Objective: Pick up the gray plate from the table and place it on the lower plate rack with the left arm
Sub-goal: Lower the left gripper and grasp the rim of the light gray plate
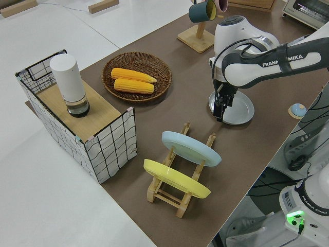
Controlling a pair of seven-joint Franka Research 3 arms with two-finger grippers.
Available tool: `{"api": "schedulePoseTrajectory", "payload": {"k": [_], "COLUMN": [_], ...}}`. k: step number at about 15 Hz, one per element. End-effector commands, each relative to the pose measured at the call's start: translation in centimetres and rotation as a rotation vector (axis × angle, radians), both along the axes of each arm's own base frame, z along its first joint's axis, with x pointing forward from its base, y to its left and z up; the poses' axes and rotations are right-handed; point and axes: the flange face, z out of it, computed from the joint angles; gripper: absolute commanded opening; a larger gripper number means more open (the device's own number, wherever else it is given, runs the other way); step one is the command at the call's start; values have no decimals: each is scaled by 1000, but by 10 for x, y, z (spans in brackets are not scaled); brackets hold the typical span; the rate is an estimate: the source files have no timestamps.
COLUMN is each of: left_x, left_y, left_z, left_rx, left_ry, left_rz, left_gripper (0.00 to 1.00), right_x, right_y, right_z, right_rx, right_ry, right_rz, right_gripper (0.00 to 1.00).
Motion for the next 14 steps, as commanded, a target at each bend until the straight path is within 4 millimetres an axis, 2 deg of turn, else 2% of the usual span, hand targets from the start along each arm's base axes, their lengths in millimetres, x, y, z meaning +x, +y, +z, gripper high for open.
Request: {"api": "schedulePoseTrajectory", "payload": {"k": [1,2,4,7,10,12,14], "left_x": [0,1,2,4,3,4,6], "left_y": [-4,-3,-3,-4,-2,-2,-1], "left_z": [-17,-18,-21,-24,-29,-32,-32], "left_rx": [-20,-21,-19,-34,-34,-34,-34], "left_ry": [22,18,14,12,21,19,5], "left_rz": [16,19,32,57,64,65,68], "left_gripper": [985,975,808,613,523,402,226], "right_x": [-2,-2,-2,-2,-2,-2,-2], "right_y": [-2,-2,-2,-2,-2,-2,-2], "right_z": [5,5,5,5,5,5,5], "right_rx": [-9,-9,-9,-9,-9,-9,-9], "right_ry": [1,1,1,1,1,1,1], "right_rz": [-16,-16,-16,-16,-16,-16,-16], "right_gripper": [983,983,983,983,983,983,983]}}
